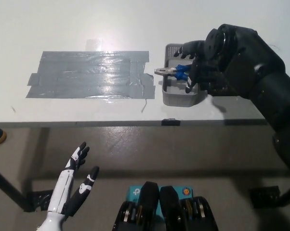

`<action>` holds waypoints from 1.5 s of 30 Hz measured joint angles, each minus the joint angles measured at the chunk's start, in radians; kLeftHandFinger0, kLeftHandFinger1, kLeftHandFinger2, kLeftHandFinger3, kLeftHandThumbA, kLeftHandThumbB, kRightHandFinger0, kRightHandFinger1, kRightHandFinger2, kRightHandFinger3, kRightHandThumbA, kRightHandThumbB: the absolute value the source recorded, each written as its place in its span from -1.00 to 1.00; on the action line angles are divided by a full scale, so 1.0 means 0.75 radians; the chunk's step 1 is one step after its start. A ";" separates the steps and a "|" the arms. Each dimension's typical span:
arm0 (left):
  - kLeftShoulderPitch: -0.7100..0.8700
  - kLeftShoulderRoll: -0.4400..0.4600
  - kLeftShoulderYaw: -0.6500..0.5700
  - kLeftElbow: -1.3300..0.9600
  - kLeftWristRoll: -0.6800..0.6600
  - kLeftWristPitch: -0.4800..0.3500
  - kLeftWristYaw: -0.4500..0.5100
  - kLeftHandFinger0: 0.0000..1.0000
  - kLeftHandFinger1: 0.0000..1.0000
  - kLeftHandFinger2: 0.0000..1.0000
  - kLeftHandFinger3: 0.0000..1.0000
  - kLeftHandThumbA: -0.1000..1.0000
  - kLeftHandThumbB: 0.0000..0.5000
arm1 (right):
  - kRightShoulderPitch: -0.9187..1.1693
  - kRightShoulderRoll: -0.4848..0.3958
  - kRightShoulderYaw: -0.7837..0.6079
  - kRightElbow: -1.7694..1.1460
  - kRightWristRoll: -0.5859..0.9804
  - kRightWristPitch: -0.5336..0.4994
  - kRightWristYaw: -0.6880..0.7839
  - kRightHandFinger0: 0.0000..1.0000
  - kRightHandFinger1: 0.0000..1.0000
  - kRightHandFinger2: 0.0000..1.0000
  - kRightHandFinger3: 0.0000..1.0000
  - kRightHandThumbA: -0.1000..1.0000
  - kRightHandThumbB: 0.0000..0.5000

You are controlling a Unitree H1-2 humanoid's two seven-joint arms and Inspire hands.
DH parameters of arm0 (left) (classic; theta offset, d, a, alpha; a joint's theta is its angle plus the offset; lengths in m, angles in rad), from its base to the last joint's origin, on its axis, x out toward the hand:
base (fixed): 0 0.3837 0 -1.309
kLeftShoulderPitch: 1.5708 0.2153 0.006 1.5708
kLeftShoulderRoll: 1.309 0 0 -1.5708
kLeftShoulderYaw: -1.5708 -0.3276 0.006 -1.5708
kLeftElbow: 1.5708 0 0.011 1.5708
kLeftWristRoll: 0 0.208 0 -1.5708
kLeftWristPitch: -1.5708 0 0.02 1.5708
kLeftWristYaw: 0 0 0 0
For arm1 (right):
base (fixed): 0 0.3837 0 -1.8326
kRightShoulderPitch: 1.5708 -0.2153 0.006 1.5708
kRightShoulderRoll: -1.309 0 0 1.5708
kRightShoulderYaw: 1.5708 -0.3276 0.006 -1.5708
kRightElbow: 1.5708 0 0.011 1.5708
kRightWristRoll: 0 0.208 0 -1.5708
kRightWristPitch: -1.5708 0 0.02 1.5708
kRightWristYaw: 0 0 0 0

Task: The robot picks the blue plier placed on top of the container and places it on the grey area of the table

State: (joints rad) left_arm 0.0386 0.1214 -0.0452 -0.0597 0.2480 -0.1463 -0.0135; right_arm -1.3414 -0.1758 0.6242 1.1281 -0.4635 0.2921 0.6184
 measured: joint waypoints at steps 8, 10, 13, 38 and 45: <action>-0.003 0.004 -0.002 0.000 0.000 -0.001 -0.005 1.00 1.00 0.99 1.00 0.78 -0.72 | 0.000 0.008 -0.015 0.020 -0.020 -0.002 -0.031 1.00 1.00 1.00 1.00 0.90 -0.05; -0.002 0.004 -0.003 0.000 -0.001 -0.002 -0.006 1.00 1.00 0.96 1.00 0.75 -0.77 | 0.000 0.010 -0.023 0.027 -0.021 -0.002 -0.051 1.00 1.00 1.00 1.00 0.81 0.00; -0.002 0.004 -0.006 0.000 -0.001 -0.006 -0.009 1.00 1.00 0.91 1.00 0.74 -0.81 | 0.002 0.017 -0.037 0.053 -0.023 -0.006 -0.090 1.00 1.00 1.00 1.00 0.80 0.03; -0.019 0.008 -0.008 0.000 0.001 -0.044 -0.010 1.00 0.89 0.77 1.00 0.80 -0.83 | 0.078 0.119 0.040 0.225 -0.132 -0.121 -0.428 -0.80 -0.60 -0.38 0.67 -1.00 -0.11; -0.019 0.009 -0.008 0.000 0.000 -0.043 -0.012 1.00 0.87 0.74 1.00 0.78 -0.83 | 0.129 0.117 0.073 0.222 -0.178 -0.176 -0.638 -1.00 -0.99 -0.67 0.23 -1.00 -0.04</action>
State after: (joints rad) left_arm 0.0243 0.1281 -0.0514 -0.0597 0.2481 -0.1789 -0.0225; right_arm -1.2445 -0.0881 0.6792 1.2944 -0.5968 0.1603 0.1397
